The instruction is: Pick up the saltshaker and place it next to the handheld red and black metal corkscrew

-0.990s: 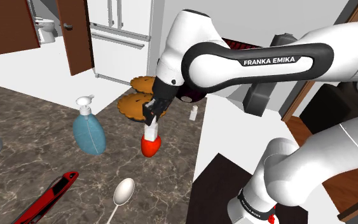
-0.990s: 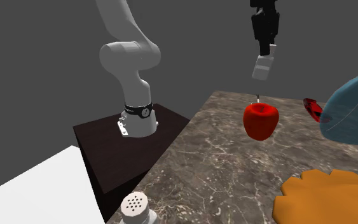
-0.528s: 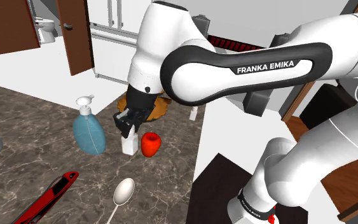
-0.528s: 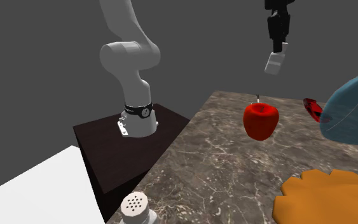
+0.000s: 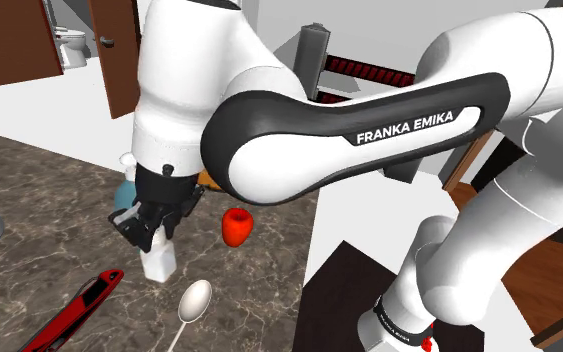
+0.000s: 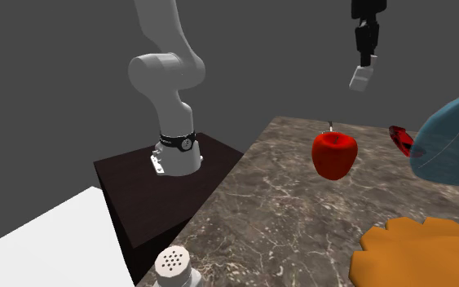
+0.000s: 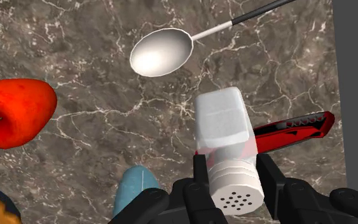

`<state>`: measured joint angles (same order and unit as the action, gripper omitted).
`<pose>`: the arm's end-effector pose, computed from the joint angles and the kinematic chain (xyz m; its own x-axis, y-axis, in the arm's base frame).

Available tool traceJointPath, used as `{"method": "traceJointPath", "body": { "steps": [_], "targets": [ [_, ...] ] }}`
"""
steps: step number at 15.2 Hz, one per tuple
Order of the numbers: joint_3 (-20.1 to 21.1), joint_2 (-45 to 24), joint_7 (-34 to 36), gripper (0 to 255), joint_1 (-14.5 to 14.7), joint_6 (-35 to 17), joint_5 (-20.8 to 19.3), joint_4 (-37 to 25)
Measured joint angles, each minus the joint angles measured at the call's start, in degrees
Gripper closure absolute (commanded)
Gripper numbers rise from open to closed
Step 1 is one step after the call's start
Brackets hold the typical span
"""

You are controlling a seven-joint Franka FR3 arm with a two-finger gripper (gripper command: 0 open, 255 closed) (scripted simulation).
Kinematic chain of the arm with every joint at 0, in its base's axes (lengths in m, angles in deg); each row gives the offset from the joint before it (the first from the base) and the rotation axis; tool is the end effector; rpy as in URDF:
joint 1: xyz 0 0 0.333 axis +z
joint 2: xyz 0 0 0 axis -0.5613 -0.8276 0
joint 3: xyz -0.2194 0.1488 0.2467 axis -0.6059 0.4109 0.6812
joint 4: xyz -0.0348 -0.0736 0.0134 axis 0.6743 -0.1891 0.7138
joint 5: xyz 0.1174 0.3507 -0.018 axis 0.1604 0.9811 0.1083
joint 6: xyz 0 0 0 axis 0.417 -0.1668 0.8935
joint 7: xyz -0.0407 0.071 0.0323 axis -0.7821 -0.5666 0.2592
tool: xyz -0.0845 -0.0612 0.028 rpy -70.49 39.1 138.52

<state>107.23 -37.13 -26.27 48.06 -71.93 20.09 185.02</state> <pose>0.3498 0.3647 0.5781 0.9735 0.1015 0.2047 0.1212 -0.9889 -0.0862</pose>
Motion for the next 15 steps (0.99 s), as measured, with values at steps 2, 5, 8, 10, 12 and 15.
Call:
{"method": "traceJointPath", "body": {
  "steps": [2, 5, 8, 10, 12, 15],
  "targets": [
    [2.3, -3.4, 3.9, 255, 0.6, 0.5, -2.4, -3.4],
    [5.1, -9.1, 9.7, 255, 2.1, 1.7, -6.8, -9.1],
    [7.0, -16.1, 15.6, 255, 4.6, 3.7, -12.3, -16.1],
    [7.7, -21.2, 19.1, 255, 7.3, 6.0, -16.1, -22.1],
    [7.8, -23.7, 21.3, 255, 8.9, 6.2, -18.1, -23.9],
    [7.6, -24.9, 22.3, 255, 9.5, 4.7, -19.3, -23.2]
  ]
}}
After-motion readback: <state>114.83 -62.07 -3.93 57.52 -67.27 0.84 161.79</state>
